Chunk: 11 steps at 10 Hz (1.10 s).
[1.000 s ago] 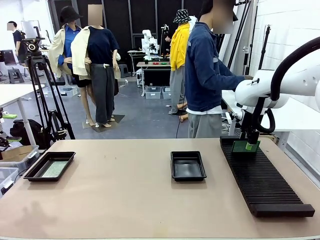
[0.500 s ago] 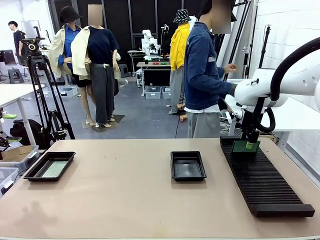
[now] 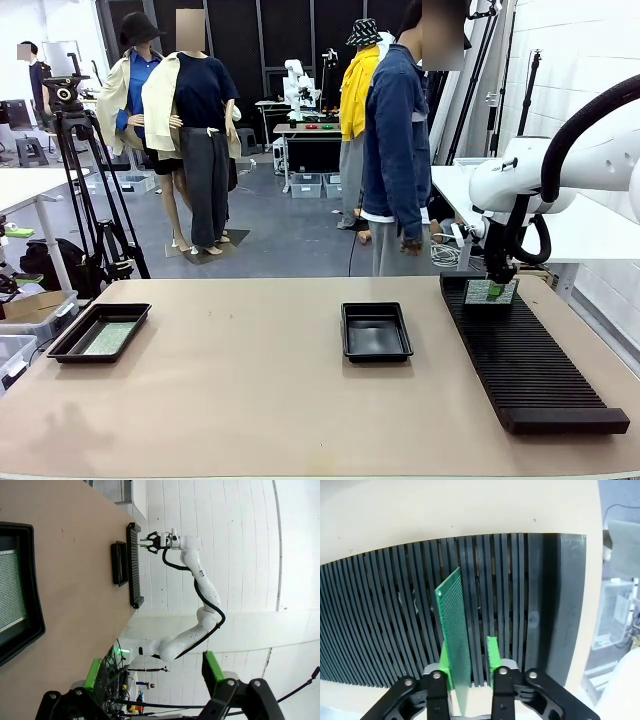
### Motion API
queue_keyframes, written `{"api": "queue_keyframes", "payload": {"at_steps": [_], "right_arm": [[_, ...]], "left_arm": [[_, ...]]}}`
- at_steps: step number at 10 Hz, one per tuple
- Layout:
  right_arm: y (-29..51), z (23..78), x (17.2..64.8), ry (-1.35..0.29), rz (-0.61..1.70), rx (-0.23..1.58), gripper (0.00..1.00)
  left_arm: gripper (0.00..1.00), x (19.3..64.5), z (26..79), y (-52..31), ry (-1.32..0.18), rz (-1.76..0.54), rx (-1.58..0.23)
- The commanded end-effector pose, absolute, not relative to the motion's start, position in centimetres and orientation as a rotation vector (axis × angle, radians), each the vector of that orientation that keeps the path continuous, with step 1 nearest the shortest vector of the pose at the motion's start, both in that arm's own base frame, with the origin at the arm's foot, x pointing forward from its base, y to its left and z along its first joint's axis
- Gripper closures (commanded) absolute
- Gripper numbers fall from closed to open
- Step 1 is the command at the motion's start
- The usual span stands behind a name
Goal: Inspect and transfer BCBs to ESD trays.
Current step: Pick up the Blank PCB from the PCB Rack and place it in the right ESD tray.
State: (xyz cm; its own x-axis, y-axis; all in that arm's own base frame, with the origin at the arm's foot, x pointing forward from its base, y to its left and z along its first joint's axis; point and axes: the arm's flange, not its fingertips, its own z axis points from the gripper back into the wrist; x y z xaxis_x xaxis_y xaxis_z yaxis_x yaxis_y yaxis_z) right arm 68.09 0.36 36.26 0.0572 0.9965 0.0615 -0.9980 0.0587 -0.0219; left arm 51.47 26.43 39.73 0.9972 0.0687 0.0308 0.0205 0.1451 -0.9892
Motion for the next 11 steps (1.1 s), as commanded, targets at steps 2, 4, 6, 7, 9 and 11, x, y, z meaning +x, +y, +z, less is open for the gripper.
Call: {"api": "queue_keyframes", "payload": {"at_steps": [2, 4, 6, 7, 9, 11], "right_arm": [[0.7, 36.5, 68.6, -0.035, 1.504, 0.003, 1.00], [0.7, 36.5, 68.8, -0.026, 1.505, 0.009, 1.00], [0.7, 36.6, 69.0, -0.016, 1.498, 0.016, 1.00], [0.6, 36.7, 69.0, -0.014, 1.496, 0.018, 1.00], [0.7, 36.7, 69.0, -0.007, 1.490, 0.025, 1.00], [0.6, 38.1, 68.7, -0.010, 1.479, 0.062, 1.00]], "left_arm": [[0.00, 51.2, 39.8, 26.5, -0.064, 0.022, -1.413], [0.00, 51.2, 39.8, 26.5, -0.064, 0.022, -1.413], [0.00, 51.2, 39.8, 26.5, -0.064, 0.022, -1.413], [0.00, 51.2, 39.8, 26.5, -0.064, 0.022, -1.413], [0.00, 51.2, 39.8, 26.5, -0.064, 0.022, -1.413], [0.00, 51.2, 39.8, 26.5, -0.064, 0.022, -1.413]]}}
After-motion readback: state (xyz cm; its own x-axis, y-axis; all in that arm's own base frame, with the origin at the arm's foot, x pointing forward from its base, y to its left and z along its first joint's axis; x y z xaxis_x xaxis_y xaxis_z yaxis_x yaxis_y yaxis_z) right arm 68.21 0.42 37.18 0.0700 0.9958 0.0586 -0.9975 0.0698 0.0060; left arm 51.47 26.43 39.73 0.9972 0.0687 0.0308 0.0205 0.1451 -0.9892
